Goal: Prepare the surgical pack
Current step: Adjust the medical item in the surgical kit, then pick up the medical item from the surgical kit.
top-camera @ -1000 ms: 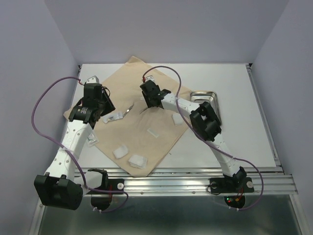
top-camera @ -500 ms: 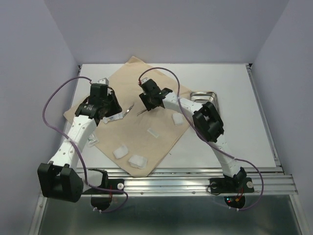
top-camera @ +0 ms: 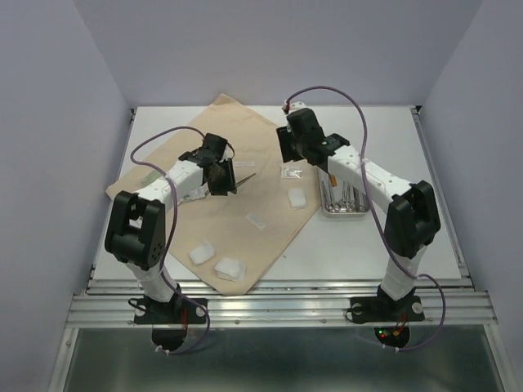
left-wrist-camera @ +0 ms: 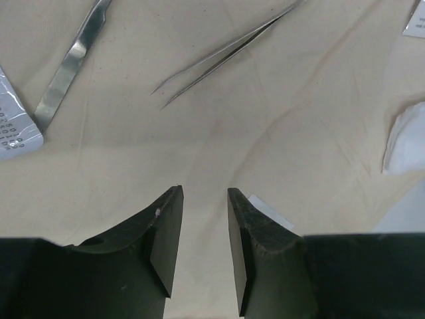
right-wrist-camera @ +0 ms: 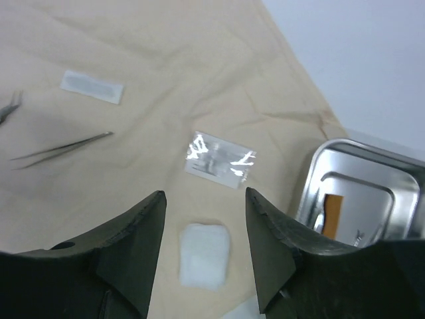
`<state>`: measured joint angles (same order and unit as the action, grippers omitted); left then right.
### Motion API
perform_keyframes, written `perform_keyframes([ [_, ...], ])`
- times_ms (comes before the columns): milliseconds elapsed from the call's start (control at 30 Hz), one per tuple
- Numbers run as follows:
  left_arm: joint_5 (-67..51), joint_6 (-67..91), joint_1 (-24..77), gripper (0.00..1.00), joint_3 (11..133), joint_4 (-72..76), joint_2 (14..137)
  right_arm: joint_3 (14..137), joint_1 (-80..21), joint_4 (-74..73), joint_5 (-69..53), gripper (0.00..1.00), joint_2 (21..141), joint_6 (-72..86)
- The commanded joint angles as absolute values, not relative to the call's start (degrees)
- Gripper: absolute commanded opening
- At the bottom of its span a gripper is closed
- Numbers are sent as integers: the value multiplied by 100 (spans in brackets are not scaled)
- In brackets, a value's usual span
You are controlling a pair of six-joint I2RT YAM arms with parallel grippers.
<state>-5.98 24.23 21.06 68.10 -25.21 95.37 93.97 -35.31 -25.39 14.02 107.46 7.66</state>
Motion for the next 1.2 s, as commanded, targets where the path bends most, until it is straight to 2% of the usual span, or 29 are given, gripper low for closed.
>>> perform_keyframes([
  [0, -406, 2926, 2206, 46, 7373, -2540, 9667, 8764, -3411, -2320, 1555, 57, 10223, 949],
  [133, -141, 2770, 2434, 50, 7742, -2417, 10089, 8324, -3410, -2338, 1626, 57, 9897, 1063],
  [167, -62, 2568, 2435, 55, 7987, -2539, 10368, 8193, -3410, -2338, 1635, 57, 9783, 1081],
  [233, -62, 2305, 2435, 57, 8252, -2679, 10660, 8069, -3410, -2338, 1652, 57, 9686, 1116],
  [633, 580, 1679, 2601, 64, 9755, -2891, 12014, 7401, -3357, -2347, 1854, 57, 9141, 1125],
  [967, 826, 1345, 2874, 57, 9950, -3112, 12472, 7260, -3357, -2391, 1916, 57, 9018, 1195],
  [1067, 835, 1336, 2900, 53, 9861, -3024, 12454, 7268, -3357, -2382, 1907, 57, 9053, 1204],
  [1167, 922, 1345, 2927, 45, 9914, -3085, 12559, 7286, -3357, -2391, 1890, 57, 9079, 1213],
])
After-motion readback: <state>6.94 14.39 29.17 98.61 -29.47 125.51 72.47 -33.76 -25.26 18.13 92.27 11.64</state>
